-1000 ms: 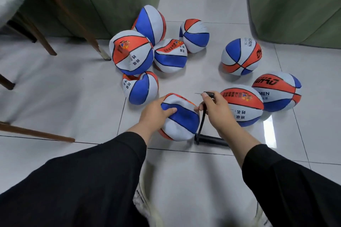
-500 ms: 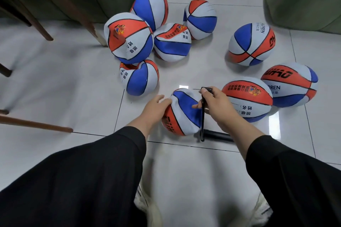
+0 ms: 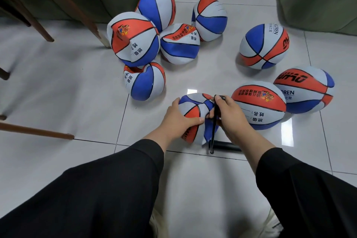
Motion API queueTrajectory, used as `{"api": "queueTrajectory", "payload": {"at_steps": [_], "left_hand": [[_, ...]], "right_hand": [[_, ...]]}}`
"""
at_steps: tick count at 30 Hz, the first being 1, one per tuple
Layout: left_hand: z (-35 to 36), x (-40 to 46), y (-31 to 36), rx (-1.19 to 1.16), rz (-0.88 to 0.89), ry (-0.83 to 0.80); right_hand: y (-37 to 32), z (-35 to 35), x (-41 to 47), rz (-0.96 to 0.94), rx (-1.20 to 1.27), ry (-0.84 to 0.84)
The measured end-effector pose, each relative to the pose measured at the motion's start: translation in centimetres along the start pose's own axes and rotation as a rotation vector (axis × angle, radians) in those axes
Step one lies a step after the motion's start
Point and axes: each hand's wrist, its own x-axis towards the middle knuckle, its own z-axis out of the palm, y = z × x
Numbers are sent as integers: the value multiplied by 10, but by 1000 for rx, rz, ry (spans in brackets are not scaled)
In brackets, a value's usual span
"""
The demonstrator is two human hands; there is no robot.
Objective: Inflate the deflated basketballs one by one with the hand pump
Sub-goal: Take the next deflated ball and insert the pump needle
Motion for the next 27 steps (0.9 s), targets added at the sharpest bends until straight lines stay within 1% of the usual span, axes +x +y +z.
{"api": "queueTrajectory", "payload": {"at_steps": [4, 7, 9, 11, 15, 18, 20, 24, 25, 27], "left_hand": [[-11, 6, -2, 183, 126, 106], [-15, 4, -9, 327, 131, 94], [-14, 3, -13, 315, 131, 95], [-10, 3, -16, 273, 123, 94], [-5, 4, -22, 209, 113, 68], [-5, 5, -21, 186, 106, 38], [-4, 4, -17, 245, 109, 98], [6, 1, -8, 473, 153, 202], [8, 0, -7, 497, 154, 215], [9, 2, -7, 469, 131, 228]], "right_hand": [[-2, -5, -1, 2, -48, -6], [4, -3, 0, -34, -183, 51], [5, -2, -1, -84, -222, 130], [2, -2, -2, -117, -191, 191], [-1, -1, 0, -141, -200, 120], [3, -5, 1, -106, -127, 114], [4, -7, 1, -91, -67, 102], [-1, -4, 1, -65, 75, 53], [-2, -3, 1, -70, 88, 42], [-2, -2, 2, -83, 94, 42]]}}
